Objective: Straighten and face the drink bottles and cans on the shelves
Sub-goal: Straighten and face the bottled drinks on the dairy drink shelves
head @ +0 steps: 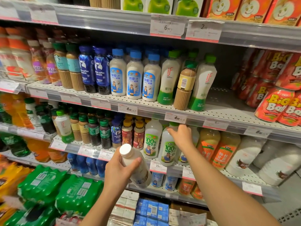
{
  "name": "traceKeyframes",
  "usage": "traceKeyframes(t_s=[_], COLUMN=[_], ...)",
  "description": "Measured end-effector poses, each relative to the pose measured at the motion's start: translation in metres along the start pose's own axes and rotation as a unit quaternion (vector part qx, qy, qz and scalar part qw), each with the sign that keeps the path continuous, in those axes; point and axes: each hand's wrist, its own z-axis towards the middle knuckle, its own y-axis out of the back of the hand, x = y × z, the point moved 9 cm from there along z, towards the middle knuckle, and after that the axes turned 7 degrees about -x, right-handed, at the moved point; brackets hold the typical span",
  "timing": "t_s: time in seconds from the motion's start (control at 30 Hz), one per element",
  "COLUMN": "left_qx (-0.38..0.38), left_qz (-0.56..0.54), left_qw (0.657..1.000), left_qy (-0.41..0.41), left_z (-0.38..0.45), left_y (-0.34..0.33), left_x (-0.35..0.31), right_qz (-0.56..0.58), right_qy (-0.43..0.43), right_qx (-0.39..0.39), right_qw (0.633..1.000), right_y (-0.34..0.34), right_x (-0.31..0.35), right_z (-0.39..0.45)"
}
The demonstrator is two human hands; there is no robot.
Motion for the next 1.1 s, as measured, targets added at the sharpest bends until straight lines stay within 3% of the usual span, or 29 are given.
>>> traceKeyframes(t_s=[0.1,0.27,0.33,0.4,0.5,0.97,1.1], left_qx=[0.001,0.005,0.005,0.006,0.011,-0.002,-0.001], left_qz=[0.002,0.003,0.004,0.01,0.015,0.02,0.013], left_qw=[1.0,1.0,1.0,1.0,1.0,1.0,1.0], left_qy=[0.002,0.001,0.002,0.002,0.0,0.011,0.009], left_z=[0.0,0.005,0.008,0.01,0.012,0.01,0.009], left_y=[-0.005,-0.013,-0.014,-0.016,-0.017,-0.002,-0.001], left_x=[-0.004,-0.007,-0.006,-0.004,-0.004,0.007,0.007], right_qz=[-0.034,-0.012,-0.088,-0.156,-0.188,-0.203,-0.169], right_qy=[0.03,0.048,0.013,-0.038,-0.068,-0.07,-0.063], right_qx=[-0.018,-0.118,-0.098,-0.03,0.021,0.026,-0.025], right_qw=[0.999,0.992,0.991,0.987,0.98,0.976,0.983], right_y=[0.005,0.017,0.006,-0.014,-0.032,-0.057,-0.054], right_x=[-0.003,-0.036,-0.059,-0.079,-0.081,-0.064,-0.063], right_z=[-0.015,-0.049,-0.058,-0.059,-0.056,-0.027,-0.047])
